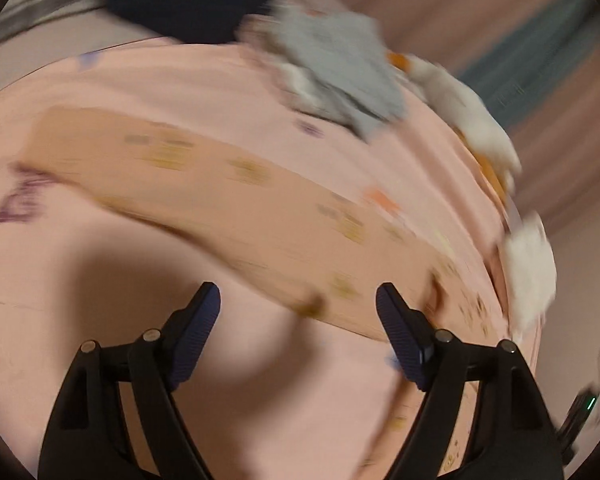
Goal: Fold small clothes
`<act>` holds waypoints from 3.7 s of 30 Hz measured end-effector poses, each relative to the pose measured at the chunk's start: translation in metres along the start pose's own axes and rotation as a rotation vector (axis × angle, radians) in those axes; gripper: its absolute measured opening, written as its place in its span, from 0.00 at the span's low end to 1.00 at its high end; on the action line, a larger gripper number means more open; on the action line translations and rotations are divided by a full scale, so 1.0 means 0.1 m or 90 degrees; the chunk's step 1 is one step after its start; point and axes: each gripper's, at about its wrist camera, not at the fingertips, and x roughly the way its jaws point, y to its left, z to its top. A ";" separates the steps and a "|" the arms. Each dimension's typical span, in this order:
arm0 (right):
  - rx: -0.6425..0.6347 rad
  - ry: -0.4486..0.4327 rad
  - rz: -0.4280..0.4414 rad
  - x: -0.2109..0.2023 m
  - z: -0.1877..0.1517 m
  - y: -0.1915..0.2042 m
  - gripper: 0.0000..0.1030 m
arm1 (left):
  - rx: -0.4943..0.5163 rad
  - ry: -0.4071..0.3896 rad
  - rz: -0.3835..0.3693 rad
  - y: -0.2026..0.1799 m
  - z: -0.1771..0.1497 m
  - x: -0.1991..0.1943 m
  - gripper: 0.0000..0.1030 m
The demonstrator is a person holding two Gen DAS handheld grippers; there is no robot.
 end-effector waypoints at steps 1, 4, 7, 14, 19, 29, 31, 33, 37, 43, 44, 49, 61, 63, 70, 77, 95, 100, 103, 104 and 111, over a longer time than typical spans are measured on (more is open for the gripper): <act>0.015 0.004 0.011 0.01 -0.01 -0.07 0.60 | -0.025 -0.005 0.012 0.20 0.07 -0.06 0.77; 0.064 0.018 0.008 0.07 -0.03 -0.30 0.60 | -0.094 -0.018 0.024 0.66 0.21 -0.16 0.76; 0.095 0.023 -0.033 0.12 -0.04 -0.51 0.60 | -0.160 -0.039 -0.025 0.97 0.35 -0.24 0.74; 0.182 0.030 -0.054 0.13 -0.14 -0.96 0.60 | -0.209 -0.102 0.027 1.15 0.61 -0.24 0.51; 0.205 0.022 -0.024 0.17 -0.16 -1.10 0.60 | -0.131 -0.109 0.136 1.05 0.62 -0.16 0.13; 0.251 0.024 0.052 0.13 -0.16 -1.26 0.60 | -0.034 -0.127 0.134 0.54 0.68 -0.30 0.10; 0.261 0.028 0.065 0.12 -0.16 -1.30 0.60 | -0.005 -0.131 0.123 0.33 0.68 -0.35 0.10; 0.282 0.026 0.081 0.11 -0.16 -1.35 0.60 | 0.021 -0.128 0.106 0.06 0.69 -0.34 0.10; 0.324 0.028 0.159 0.19 -0.15 -1.37 0.60 | 0.053 -0.105 0.035 -0.41 0.60 -0.31 0.10; 0.219 0.040 0.162 0.36 -0.07 -0.93 0.48 | 0.117 -0.059 -0.066 -1.27 0.33 -0.15 0.10; 0.203 0.050 0.144 0.42 -0.08 -0.88 0.41 | 0.130 -0.059 -0.069 -1.42 0.29 -0.12 0.10; 0.161 0.030 0.089 0.44 -0.13 -0.82 0.25 | 0.174 -0.041 -0.118 -2.06 -0.01 0.07 0.10; 0.247 0.034 0.228 0.33 -0.29 -1.18 0.14 | 0.215 0.108 -0.204 -3.12 -1.24 0.92 0.10; 0.246 0.023 0.215 0.21 -0.33 -1.26 0.14 | 0.224 0.129 -0.205 -3.19 -1.37 1.01 0.10; 0.262 -0.011 0.180 -0.06 -0.40 -1.45 0.15 | 0.249 0.181 -0.229 -3.43 -1.83 1.17 0.10; 0.301 -0.011 0.193 -0.06 -0.49 -1.58 0.42 | 0.231 0.285 -0.207 -3.42 -2.01 1.37 0.58; 0.301 0.018 0.278 0.44 0.12 -1.04 0.42 | 0.327 0.084 0.029 -1.85 -1.13 0.48 0.76; 0.277 -0.010 0.256 0.35 0.07 -0.96 0.13 | 0.280 0.083 0.152 -1.34 -0.98 0.64 0.75; 0.285 -0.034 0.273 0.26 0.12 -0.96 0.11 | 0.296 0.053 0.161 -1.39 -0.95 0.70 0.75; 0.286 -0.044 0.281 0.20 0.14 -0.96 0.11 | 0.302 0.051 0.165 -1.43 -0.96 0.72 0.75; 0.261 -0.122 0.286 -0.24 0.38 -1.01 0.10 | 0.330 0.020 0.228 -1.43 -0.96 0.82 0.75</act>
